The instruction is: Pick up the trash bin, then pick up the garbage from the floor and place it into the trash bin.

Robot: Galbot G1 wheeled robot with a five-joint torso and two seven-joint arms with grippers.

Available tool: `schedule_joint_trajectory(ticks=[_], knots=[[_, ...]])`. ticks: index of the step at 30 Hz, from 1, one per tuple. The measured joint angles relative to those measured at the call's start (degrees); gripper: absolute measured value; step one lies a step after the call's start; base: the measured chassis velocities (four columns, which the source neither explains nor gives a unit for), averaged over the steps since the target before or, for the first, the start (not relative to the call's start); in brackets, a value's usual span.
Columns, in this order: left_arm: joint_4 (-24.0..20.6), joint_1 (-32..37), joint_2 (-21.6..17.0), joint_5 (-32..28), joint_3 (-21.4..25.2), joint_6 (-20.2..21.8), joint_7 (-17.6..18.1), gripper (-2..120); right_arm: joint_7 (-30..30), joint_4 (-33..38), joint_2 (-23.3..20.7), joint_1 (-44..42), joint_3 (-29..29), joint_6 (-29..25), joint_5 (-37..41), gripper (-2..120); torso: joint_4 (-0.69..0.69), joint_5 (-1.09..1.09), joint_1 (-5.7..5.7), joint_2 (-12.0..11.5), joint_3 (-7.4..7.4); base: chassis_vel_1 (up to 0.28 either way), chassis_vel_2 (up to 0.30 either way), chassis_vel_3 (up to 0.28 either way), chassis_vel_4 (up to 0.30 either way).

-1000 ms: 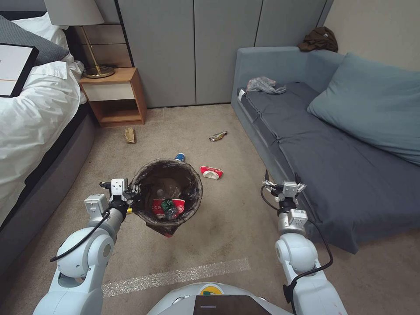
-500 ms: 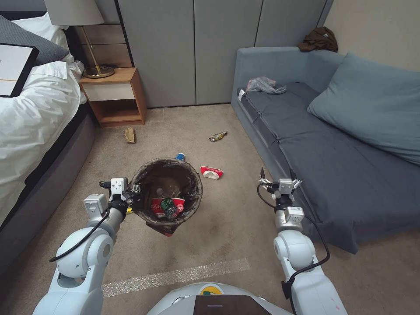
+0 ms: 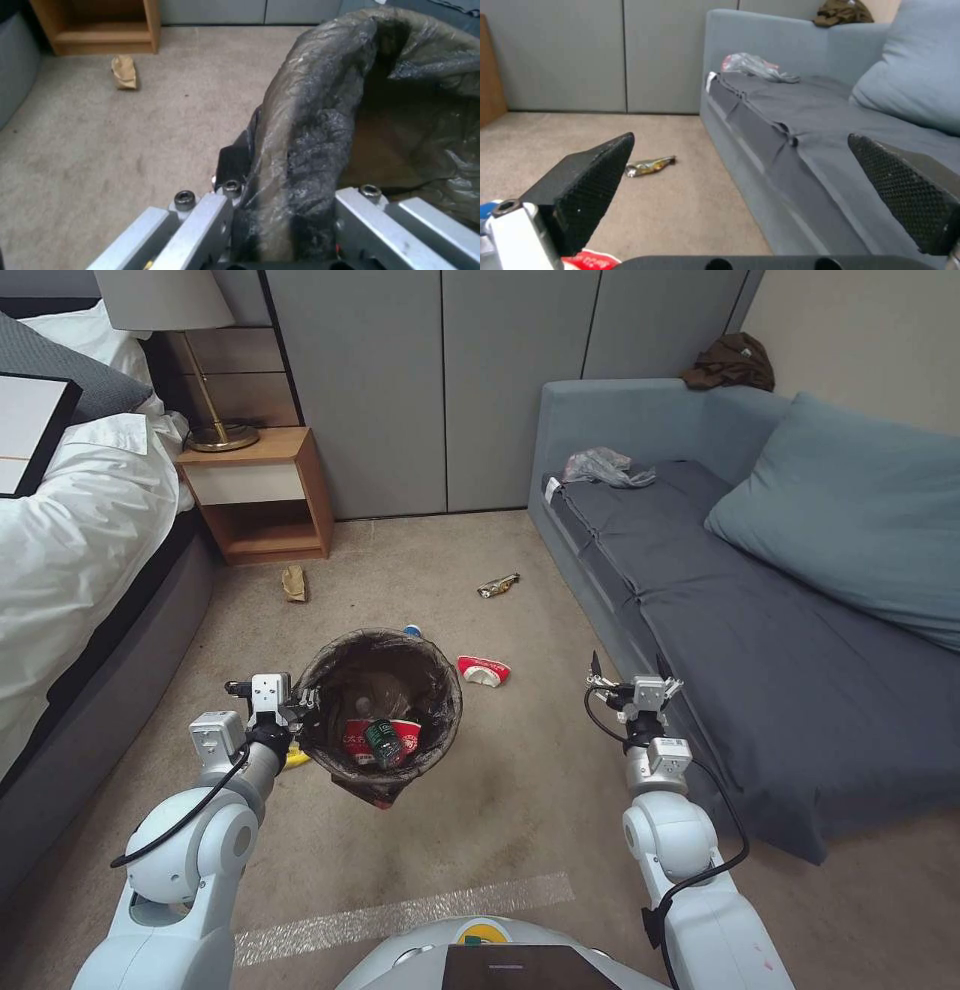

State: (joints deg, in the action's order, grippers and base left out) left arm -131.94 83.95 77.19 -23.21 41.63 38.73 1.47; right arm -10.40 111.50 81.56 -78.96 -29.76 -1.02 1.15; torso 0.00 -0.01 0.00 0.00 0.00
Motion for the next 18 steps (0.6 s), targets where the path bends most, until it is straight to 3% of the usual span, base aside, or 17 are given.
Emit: schedule_joint_trajectory(ticks=[18], knots=[[-0.4, 0.1, -0.3, -0.1, 0.0, 0.1, 0.0, 6, 0.0, 0.0, -0.4, -0.4, 0.2, 0.1, 0.1, 100, 0.0, 0.0, 0.0, 0.0, 0.0, -0.148, 0.141, 0.146, -0.137]])
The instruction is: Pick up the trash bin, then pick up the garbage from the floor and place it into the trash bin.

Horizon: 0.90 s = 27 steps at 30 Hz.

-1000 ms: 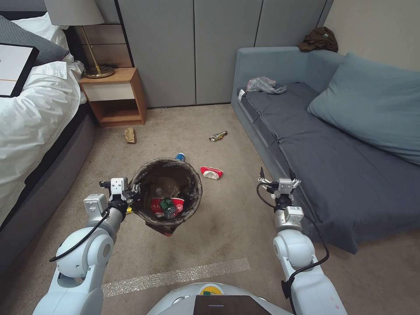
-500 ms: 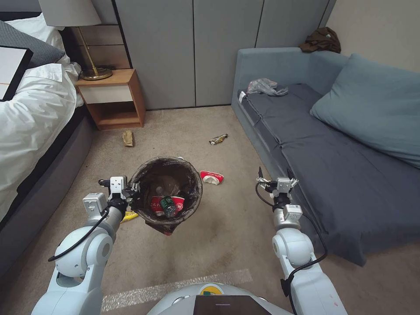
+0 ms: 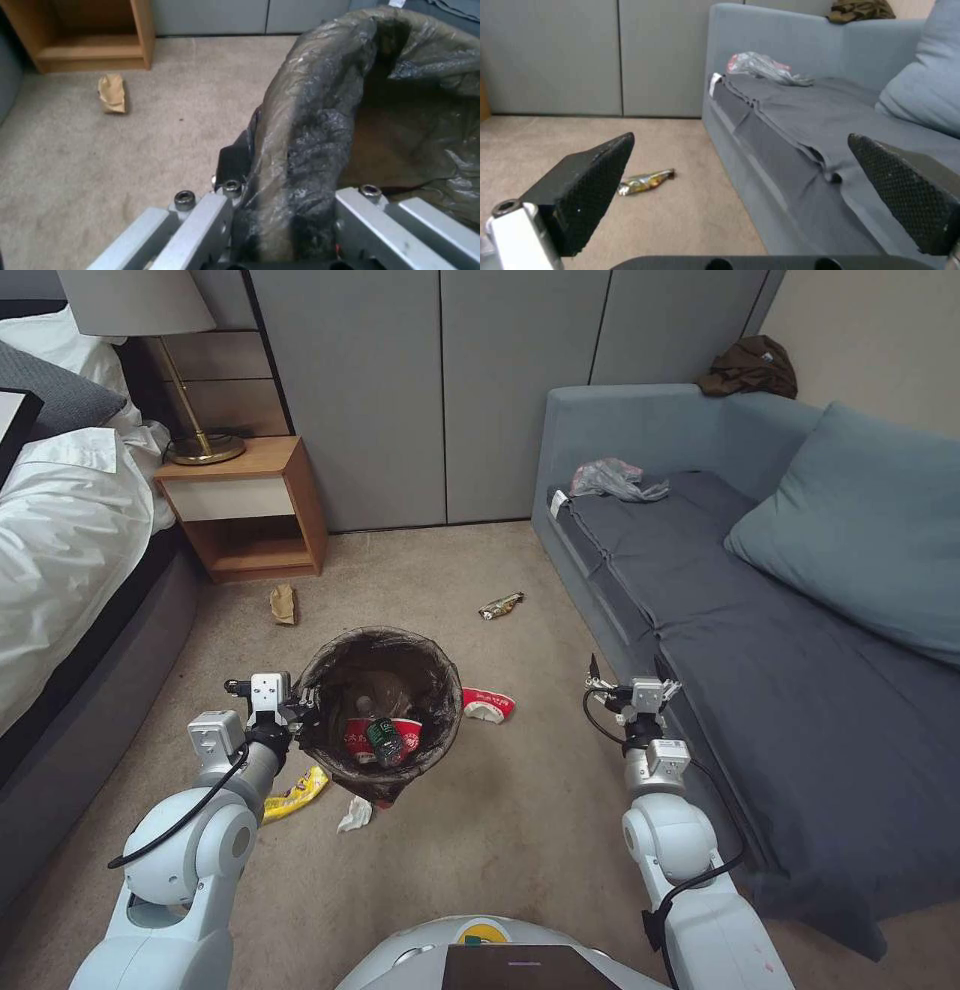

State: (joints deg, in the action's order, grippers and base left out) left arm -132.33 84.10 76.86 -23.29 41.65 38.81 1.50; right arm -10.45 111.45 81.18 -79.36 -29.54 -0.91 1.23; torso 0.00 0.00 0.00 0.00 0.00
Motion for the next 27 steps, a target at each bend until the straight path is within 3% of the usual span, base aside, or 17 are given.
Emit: schedule_joint_trajectory(ticks=[27], knots=[[0.3, -0.1, 0.0, 0.0, 0.2, 0.0, -0.1, 6, 0.0, -0.5, -0.1, -0.1, 0.5, 0.2, 0.0, 100, 0.0, 0.0, 0.0, 0.0, 0.0, -0.132, 0.132, 0.13, -0.13]])
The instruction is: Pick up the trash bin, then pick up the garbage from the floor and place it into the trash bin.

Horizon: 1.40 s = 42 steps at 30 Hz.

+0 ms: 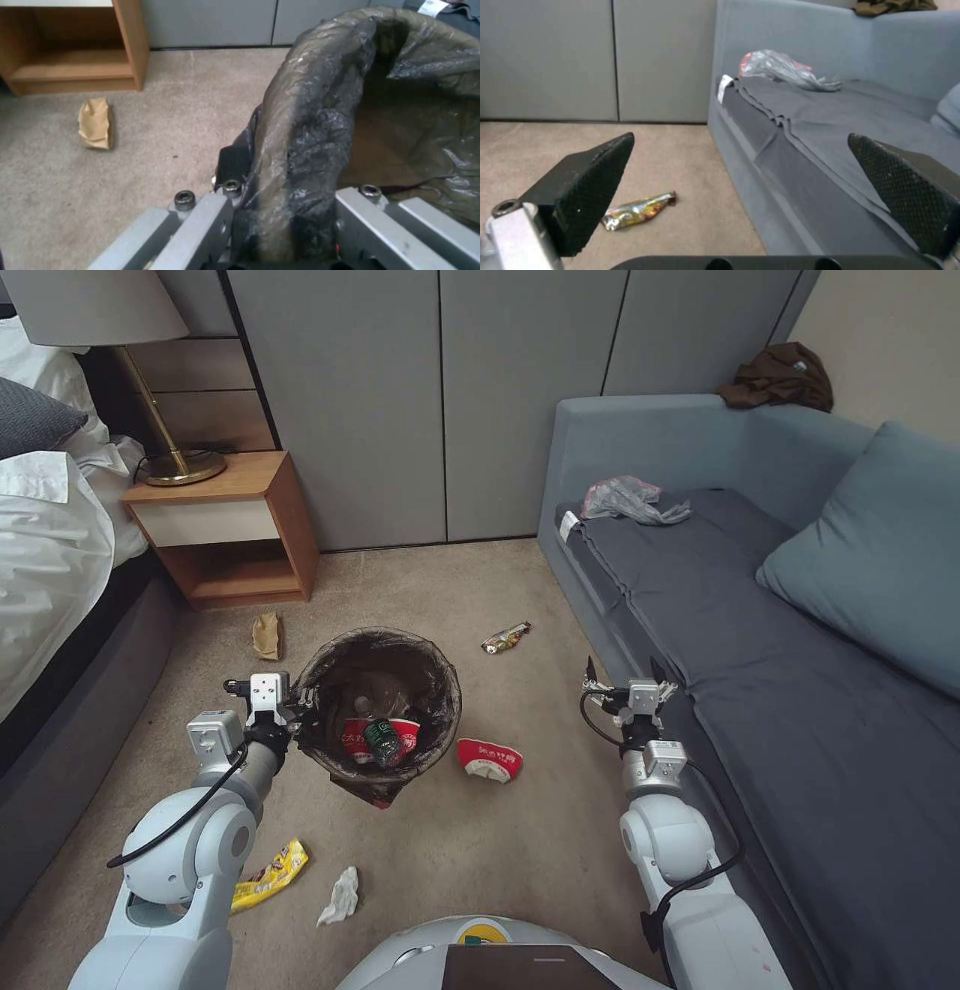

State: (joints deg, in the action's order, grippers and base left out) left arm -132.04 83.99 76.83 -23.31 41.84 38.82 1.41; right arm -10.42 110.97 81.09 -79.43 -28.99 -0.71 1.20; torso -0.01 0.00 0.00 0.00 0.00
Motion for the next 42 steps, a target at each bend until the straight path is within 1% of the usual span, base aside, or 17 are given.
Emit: schedule_joint_trajectory(ticks=[6, 13, 19, 20, 22, 24, 26, 27, 30, 32, 33, 35, 36, 37, 38, 39, 42], knots=[[0.2, -0.1, 0.0, 0.0, 0.0, 0.0, 0.0, 6, 0.0, -0.1, -0.1, 0.1, 0.2, 0.1, 0.0, 100, 0.01, 0.0, 0.0, 0.0, 0.0, -0.135, 0.124, 0.13, -0.125], [0.3, -0.2, 0.1, 0.0, 0.2, -0.1, 0.0, 6, -0.7, 2.2, -2.3, 0.6, 1.2, 4.1, 0.0, 100, 0.01, 0.0, 0.0, 0.0, 0.0, -0.037, 0.05, 0.043, -0.037], [0.3, -0.1, 0.0, -0.2, 0.6, -0.1, -0.1, 6, -3.9, 2.5, -6.8, 5.0, 4.0, 12.3, 2.9, 100, 0.0, 0.0, 0.0, 0.0, -0.01, 0.0, 0.0, 0.0, 0.0], [0.3, -0.1, 0.0, -0.2, 0.6, -0.1, -0.1, 6, -3.9, 2.5, -6.8, 5.0, 4.0, 12.3, 2.9, 100, 0.0, 0.0, 0.0, 0.0, -0.01, 0.0, 0.0, 0.0, 0.0], [0.3, 0.0, 0.1, -0.1, 0.7, -0.1, -0.1, 6, -3.9, 2.2, -8.0, 6.9, 5.7, 17.3, 3.6, 100, 0.0, 0.01, 0.0, 0.0, 0.0, 0.0, 0.0, 0.0, 0.0], [0.3, 0.0, 0.2, -0.1, 0.7, -0.1, -0.1, 6, -3.8, 2.2, -8.4, 7.4, 6.4, 18.7, 4.3, 100, 0.0, 0.0, 0.0, 0.0, 0.0, 0.0, 0.0, 0.0, 0.0], [0.3, 0.0, 0.1, -0.1, 0.8, -0.1, -0.1, 6, -3.1, 1.8, -10.6, 9.8, 8.9, 23.7, 7.6, 100, 0.02, 0.02, 0.0, 0.0, 0.0, 0.0, 0.0, 0.0, 0.0], [0.3, 0.0, 0.1, -0.1, 0.8, -0.1, -0.1, 6, -3.1, 1.8, -10.6, 9.8, 8.9, 23.7, 7.6, 100, 0.02, 0.02, 0.0, 0.0, 0.0, 0.0, 0.0, 0.0, 0.0], [0.3, 0.2, -0.1, -0.2, 1.1, -0.1, -0.1, 6, -1.6, 0.2, -18.6, 16.8, 14.9, 33.2, 15.7, 100, -0.01, 0.01, 0.0, 0.0, 0.0, 0.0, 0.0, 0.0, 0.0], [0.2, 0.2, 0.0, -0.2, 1.1, -0.1, -0.1, 6, -1.2, -0.3, -20.1, 18.5, 16.1, 35.1, 17.8, 100, 0.0, 0.01, 0.0, 0.0, 0.0, 0.0, 0.0, 0.0, 0.0], [0.2, 0.3, 0.1, -0.1, 1.2, -0.1, -0.1, 6, 0.3, -2.1, -23.0, 22.2, 18.8, 38.6, 22.2, 100, -0.01, 0.0, 0.0, 0.0, 0.0, 0.0, 0.0, 0.0, 0.0], [0.2, 0.4, 0.2, -0.1, 1.2, -0.1, -0.1, 6, 3.3, -4.8, -25.6, 27.5, 22.7, 42.4, 26.5, 100, 0.0, 0.0, 0.0, 0.0, 0.01, 0.0, 0.0, 0.0, 0.0], [0.2, 0.4, 0.2, -0.1, 1.2, -0.1, -0.1, 6, 3.3, -4.8, -25.6, 27.5, 22.7, 42.4, 26.5, 100, 0.0, 0.0, 0.0, 0.0, 0.01, 0.0, 0.0, 0.0, 0.0], [0.2, 0.5, 0.2, -0.1, 1.2, 0.0, -0.1, 6, 4.9, -6.3, -26.4, 30.4, 25.1, 43.1, 27.8, 100, 0.04, 0.01, 0.0, 0.0, 0.01, 0.0, 0.0, 0.0, 0.0], [0.0, 0.5, 0.3, 0.0, 1.2, 0.1, -0.1, 6, 6.6, -9.0, -26.9, 35.3, 29.3, 43.6, 28.8, 100, -0.01, 0.01, 0.0, 0.0, 0.01, 0.0, 0.0, 0.0, 0.0], [0.0, 0.5, 0.3, 0.0, 1.2, 0.1, -0.1, 6, 6.6, -9.0, -26.9, 35.3, 29.3, 43.6, 28.8, 100, -0.01, 0.01, 0.0, 0.0, 0.01, 0.0, 0.0, 0.0, 0.0], [-0.1, 0.5, 0.5, 0.0, 1.3, 0.4, -0.1, 6, 7.7, -13.5, -25.9, 41.0, 36.5, 43.7, 29.8, 100, -0.02, 0.0, 0.0, 0.0, 0.01, 0.0, 0.0, 0.0, 0.0]])
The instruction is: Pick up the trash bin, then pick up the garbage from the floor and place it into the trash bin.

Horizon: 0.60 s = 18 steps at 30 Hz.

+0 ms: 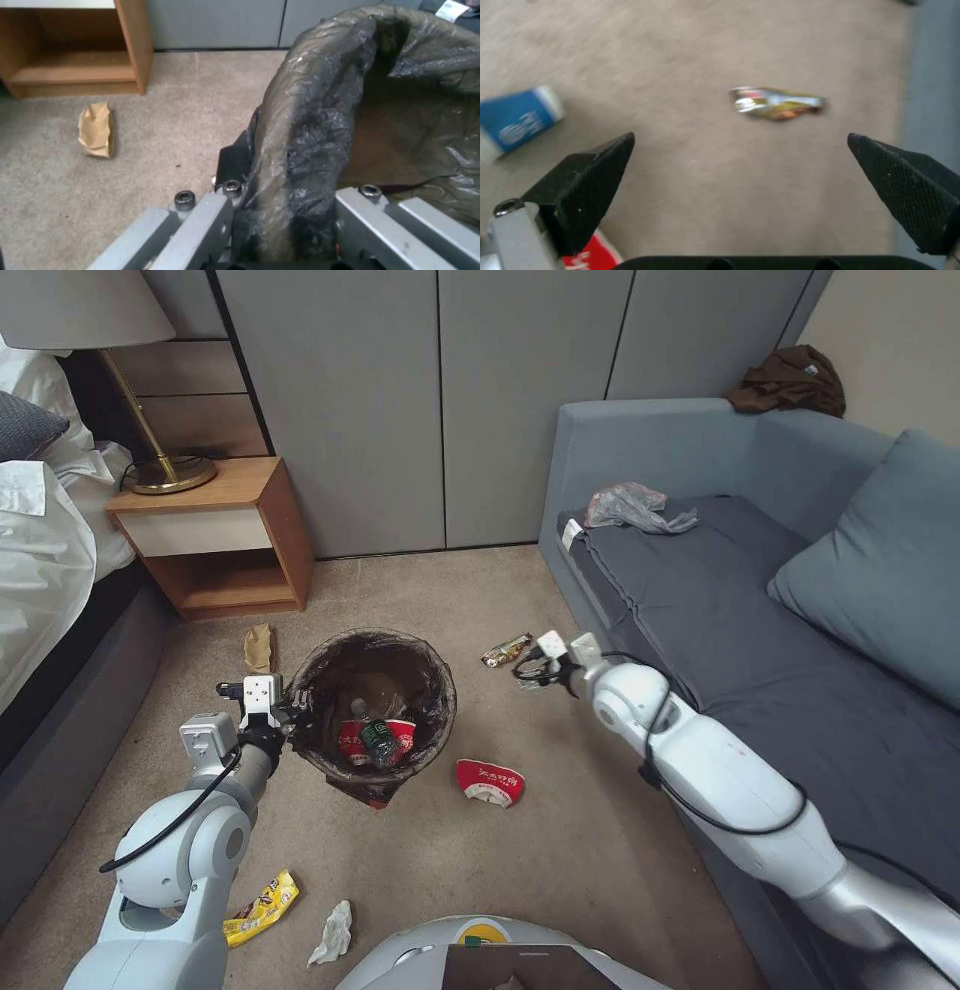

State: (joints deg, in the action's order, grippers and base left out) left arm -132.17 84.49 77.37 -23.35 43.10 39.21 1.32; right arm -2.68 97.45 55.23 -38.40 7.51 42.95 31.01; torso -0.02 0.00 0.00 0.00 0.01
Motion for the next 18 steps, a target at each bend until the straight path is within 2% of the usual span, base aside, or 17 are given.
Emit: schedule_joint_trajectory(ticks=[8, 18], knots=[[-0.5, 0.1, -0.1, -0.5, 0.3, 0.6, 0.5, 6, 0.6, -8.0, 4.1, 2.7, 9.3, -0.3, -0.6, 100, 0.04, 0.0, 0.0, 0.0, 0.0, 0.0, 0.0, 0.0, 0.0], [-1.3, 0.2, -0.3, -2.0, 0.5, 2.0, 1.6, 6, 1.2, -12.1, 7.3, 3.9, 16.9, -0.6, -1.4, 100, 0.03, -0.01, 0.0, 0.0, -0.01, 0.0, 0.0, 0.0, 0.0]])
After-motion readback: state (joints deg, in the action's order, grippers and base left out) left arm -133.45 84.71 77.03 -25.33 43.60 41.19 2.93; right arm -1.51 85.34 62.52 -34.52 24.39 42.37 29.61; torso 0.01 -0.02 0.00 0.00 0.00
